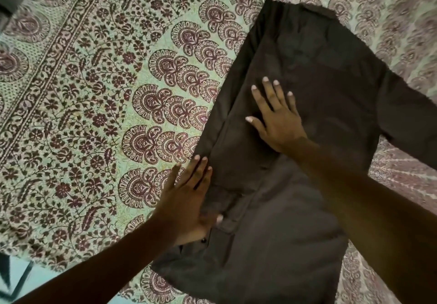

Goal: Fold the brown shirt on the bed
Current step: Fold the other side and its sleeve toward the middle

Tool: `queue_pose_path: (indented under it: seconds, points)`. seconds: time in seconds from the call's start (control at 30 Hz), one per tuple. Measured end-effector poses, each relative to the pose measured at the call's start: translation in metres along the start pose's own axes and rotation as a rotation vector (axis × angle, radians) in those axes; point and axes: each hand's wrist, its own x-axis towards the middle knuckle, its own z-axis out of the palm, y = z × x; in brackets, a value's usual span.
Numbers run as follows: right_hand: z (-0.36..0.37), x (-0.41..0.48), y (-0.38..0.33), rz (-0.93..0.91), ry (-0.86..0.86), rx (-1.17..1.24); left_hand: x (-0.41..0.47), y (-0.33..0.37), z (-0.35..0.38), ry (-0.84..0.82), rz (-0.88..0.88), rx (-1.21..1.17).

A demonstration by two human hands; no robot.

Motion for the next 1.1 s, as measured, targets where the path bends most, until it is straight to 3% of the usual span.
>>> queue_pose_path:
  seconds: [0.1, 0.17, 0.23, 0.33, 0.47, 0.53, 0.6, 0.67, 0.73, 0.97, 1.1]
  points:
    - [0.005, -0.003, -0.004, -0.163, -0.045, 0.026, 0.039, 0.006, -0.015, 0.228, 0.023, -0.058]
    - [0.015, -0.005, 0.005, -0.251, -0.087, 0.026, 0.078, 0.001, -0.025, 0.279, 0.052, -0.031]
    - [0.021, -0.005, 0.015, -0.245, -0.077, 0.006, 0.114, -0.012, -0.03, 0.241, 0.127, 0.083]
    - [0.021, 0.003, 0.034, -0.061, -0.037, -0.013, 0.145, -0.033, -0.024, 0.127, 0.269, 0.212]
    - [0.016, 0.022, 0.043, 0.157, -0.01, 0.042, 0.151, -0.042, -0.015, 0.104, 0.286, 0.248]
    - [0.012, 0.031, 0.034, 0.134, 0.074, 0.03, 0.151, -0.041, -0.016, 0.106, 0.286, 0.262]
    - [0.011, 0.039, 0.023, -0.036, 0.12, 0.011, 0.153, -0.041, -0.018, 0.089, 0.296, 0.266]
    - [0.015, 0.052, 0.019, -0.18, 0.084, 0.005, 0.155, -0.043, -0.018, 0.073, 0.302, 0.266]
    - [0.02, 0.071, 0.024, -0.206, 0.035, -0.003, 0.156, -0.043, -0.017, 0.068, 0.309, 0.264]
    - [-0.003, 0.176, 0.077, -0.069, -0.007, -0.057, 0.159, -0.047, -0.017, 0.082, 0.335, 0.2]
    - [-0.02, 0.218, 0.102, 0.099, -0.056, -0.062, 0.159, -0.047, -0.018, 0.055, 0.33, 0.198]
